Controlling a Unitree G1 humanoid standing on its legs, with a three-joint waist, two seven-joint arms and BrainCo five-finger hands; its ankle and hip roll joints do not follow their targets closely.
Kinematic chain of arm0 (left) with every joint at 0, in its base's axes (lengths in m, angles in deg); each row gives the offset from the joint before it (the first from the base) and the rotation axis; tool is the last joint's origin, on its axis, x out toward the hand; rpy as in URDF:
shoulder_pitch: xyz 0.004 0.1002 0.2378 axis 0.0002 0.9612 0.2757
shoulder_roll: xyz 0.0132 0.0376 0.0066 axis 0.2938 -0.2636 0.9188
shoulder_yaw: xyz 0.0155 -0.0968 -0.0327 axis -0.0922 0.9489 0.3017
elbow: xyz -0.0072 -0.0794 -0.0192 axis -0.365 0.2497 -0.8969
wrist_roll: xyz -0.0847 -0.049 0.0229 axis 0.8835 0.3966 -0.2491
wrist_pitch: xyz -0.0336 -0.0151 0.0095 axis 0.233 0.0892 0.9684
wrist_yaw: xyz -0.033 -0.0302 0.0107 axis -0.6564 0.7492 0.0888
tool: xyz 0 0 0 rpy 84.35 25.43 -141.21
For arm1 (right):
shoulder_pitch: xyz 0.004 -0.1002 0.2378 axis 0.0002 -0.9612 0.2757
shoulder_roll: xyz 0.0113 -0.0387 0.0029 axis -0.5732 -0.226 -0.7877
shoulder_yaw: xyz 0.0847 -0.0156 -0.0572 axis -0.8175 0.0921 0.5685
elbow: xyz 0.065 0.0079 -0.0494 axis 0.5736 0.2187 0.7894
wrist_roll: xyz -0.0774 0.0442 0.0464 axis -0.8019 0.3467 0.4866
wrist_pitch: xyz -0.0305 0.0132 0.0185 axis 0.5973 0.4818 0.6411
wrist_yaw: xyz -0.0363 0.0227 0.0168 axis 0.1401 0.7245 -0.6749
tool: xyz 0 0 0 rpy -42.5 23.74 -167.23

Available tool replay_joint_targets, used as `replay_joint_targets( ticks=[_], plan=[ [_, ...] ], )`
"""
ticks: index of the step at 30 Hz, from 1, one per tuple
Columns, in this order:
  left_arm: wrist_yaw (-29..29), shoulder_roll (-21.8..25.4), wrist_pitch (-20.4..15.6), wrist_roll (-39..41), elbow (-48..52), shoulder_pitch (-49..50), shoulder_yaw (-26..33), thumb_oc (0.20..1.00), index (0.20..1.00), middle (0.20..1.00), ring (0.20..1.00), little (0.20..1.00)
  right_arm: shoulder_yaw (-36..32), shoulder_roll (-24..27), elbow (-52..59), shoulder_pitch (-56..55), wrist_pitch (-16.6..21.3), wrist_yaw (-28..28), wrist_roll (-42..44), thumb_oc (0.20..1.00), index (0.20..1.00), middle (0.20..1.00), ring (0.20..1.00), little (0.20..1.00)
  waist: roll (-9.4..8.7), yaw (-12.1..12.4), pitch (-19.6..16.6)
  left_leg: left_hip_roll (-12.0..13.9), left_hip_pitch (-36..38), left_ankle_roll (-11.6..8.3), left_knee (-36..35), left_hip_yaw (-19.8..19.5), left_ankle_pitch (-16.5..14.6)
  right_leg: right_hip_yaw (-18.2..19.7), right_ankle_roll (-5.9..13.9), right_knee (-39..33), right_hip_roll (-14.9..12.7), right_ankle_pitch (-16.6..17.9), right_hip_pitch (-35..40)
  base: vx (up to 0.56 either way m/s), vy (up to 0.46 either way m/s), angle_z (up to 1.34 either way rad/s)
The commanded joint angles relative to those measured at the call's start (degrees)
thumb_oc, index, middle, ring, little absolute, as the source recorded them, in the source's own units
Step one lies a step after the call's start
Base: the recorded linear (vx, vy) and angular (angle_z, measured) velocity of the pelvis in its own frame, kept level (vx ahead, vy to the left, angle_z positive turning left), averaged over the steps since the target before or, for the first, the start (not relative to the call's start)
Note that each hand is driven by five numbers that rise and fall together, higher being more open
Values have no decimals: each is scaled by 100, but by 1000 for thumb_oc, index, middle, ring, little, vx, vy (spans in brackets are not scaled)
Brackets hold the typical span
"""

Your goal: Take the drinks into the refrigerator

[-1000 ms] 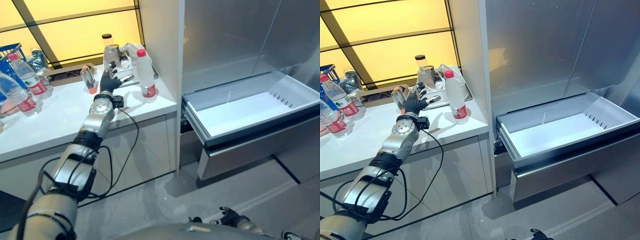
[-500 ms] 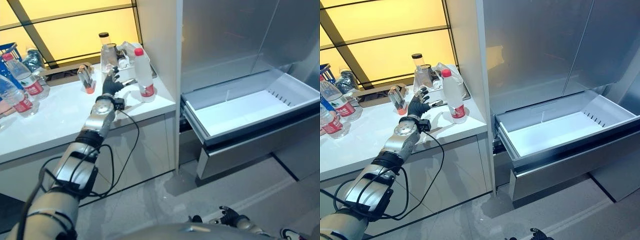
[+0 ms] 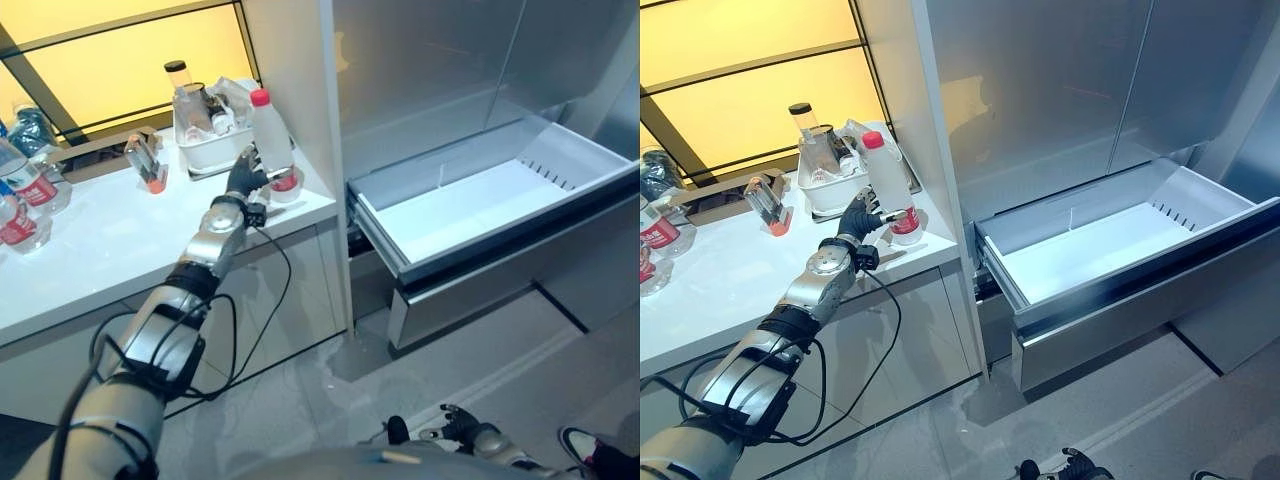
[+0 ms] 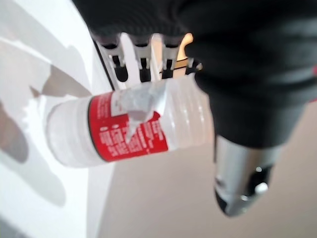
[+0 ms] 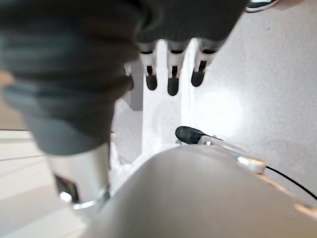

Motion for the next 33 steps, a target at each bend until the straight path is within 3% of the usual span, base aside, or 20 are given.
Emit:
replay_joint_targets(
  ticks=[1, 9, 21, 22, 33],
  plan=[
    [-98, -16, -170, -60, -354, -504, 151, 1000, 1000, 1000, 1000, 1000, 235, -306, -268, -26, 45, 54, 27, 1000, 1000, 1000, 1000, 1000, -138, -86, 65, -410, -228, 490, 204, 80, -122, 211, 249, 709, 67, -748, 216, 2, 2, -6],
    [54, -269, -117, -350, -997, -463, 300, 1000, 1000, 1000, 1000, 1000, 244, -282, -141, 144, 96, 148, 139, 1000, 1000, 1000, 1000, 1000, -108, -188, 186, -370, -269, 463, 217, 166, -103, 312, 228, 724, 123, -730, 132, -10, -1, -5],
    [303, -1117, -220, -722, -1430, -1021, 142, 1000, 1000, 1000, 1000, 1000, 244, -83, 234, 488, 255, 372, 468, 1000, 1000, 1000, 1000, 1000, -33, -616, 550, -269, -526, 406, 210, 561, -1, 701, 224, 778, 294, -566, -371, -35, 10, -17],
    [313, -1229, -329, -634, -1078, -1027, 82, 200, 200, 200, 200, 200, 204, -42, 262, 426, 270, 394, 468, 1000, 1000, 1000, 1000, 1000, -20, -655, 560, -261, -524, 404, 203, 583, 1, 730, 223, 772, 296, -563, -375, 15, -4, -11],
    [416, -1646, -588, -344, -39, -1060, -157, 200, 200, 200, 200, 200, -6, 24, 346, 153, 338, 440, 507, 1000, 1000, 1000, 1000, 1000, -31, -633, 650, -274, -533, 382, 132, 428, 60, 564, 204, 679, 233, -563, -264, -9, -14, 2]
  ],
)
